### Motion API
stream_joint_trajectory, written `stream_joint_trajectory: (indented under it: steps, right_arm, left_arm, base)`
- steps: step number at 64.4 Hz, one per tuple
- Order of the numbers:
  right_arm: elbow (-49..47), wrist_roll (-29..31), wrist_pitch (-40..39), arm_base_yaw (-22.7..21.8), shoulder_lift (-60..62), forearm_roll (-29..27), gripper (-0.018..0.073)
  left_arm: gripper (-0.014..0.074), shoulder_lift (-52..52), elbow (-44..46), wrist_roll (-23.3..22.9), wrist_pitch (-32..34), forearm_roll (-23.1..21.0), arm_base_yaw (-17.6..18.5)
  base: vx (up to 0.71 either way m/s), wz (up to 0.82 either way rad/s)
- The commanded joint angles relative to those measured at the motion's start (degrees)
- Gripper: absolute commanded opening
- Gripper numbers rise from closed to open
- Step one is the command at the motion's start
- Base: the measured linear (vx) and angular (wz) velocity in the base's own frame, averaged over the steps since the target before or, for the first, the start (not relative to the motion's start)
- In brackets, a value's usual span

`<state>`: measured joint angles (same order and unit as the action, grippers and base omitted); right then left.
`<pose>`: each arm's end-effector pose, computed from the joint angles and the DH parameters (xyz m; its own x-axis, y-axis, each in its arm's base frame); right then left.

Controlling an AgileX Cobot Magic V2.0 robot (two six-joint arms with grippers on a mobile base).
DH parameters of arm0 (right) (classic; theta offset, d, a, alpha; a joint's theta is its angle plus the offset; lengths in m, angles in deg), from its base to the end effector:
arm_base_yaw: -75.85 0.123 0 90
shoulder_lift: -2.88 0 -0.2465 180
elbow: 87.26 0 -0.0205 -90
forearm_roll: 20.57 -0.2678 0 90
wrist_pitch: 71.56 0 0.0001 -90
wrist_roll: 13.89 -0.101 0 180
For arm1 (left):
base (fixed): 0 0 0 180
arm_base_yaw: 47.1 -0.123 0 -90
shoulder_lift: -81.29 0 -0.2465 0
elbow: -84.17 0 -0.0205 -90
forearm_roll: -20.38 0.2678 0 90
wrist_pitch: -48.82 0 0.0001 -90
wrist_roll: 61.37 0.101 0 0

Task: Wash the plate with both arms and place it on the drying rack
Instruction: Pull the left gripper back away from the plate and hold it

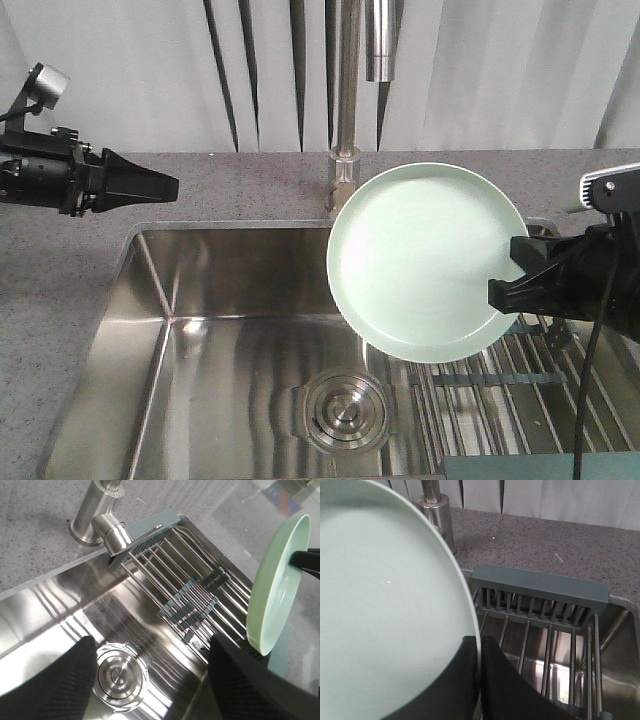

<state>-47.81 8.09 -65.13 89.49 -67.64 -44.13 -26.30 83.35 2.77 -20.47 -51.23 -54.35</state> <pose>0.2586 0.0675 0.2391 -0.4308 -0.0786 -0.8990 -0.2639 0.9636 0.0423 0.3679 -0.0436 0.2533 -0.6841 0.0516 -0.7275 0.6386 0.5244 -0.5633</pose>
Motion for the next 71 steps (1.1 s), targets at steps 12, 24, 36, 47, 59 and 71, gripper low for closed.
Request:
stream_joint_trajectory:
  steps: [12,24,36,47,59,71]
  right_arm:
    - [-1.48,0.07,-4.03,-0.23,1.17,-0.07,-0.0009]
    - [-1.48,0.07,-4.03,-0.23,1.17,-0.07,-0.0009]
    - [-1.48,0.07,-4.03,-0.23,1.17,-0.07,-0.0009]
    - [-1.48,0.07,-4.03,-0.23,1.17,-0.07,-0.0009]
    - [-1.48,0.07,-4.03,-0.23,1.17,-0.07,-0.0009]
    - [-1.48,0.07,-5.13,-0.23,1.17,-0.53,-0.0009]
  left_arm:
    - [0.0463,3.68,0.72,-0.33,-2.43,-4.71,-0.13]
    - [0.0463,3.68,0.72,-0.33,-2.43,-4.71,-0.13]
    - [0.0463,3.68,0.72,-0.33,-2.43,-4.71,-0.13]
    - [0.0463,3.68,0.72,-0.33,-2.43,-4.71,-0.13]
    - [0.0463,3.68,0.72,-0.33,-2.43,-4.71,-0.13]
    - [0.0463,3.68,0.72,-0.33,-2.43,-4.71,-0.13]
  base:
    - [0.00,0.00]
    - [0.00,0.00]
    - [0.00,0.00]
    - [0.00,0.00]
    - [0.00,0.00]
    - [0.00,0.00]
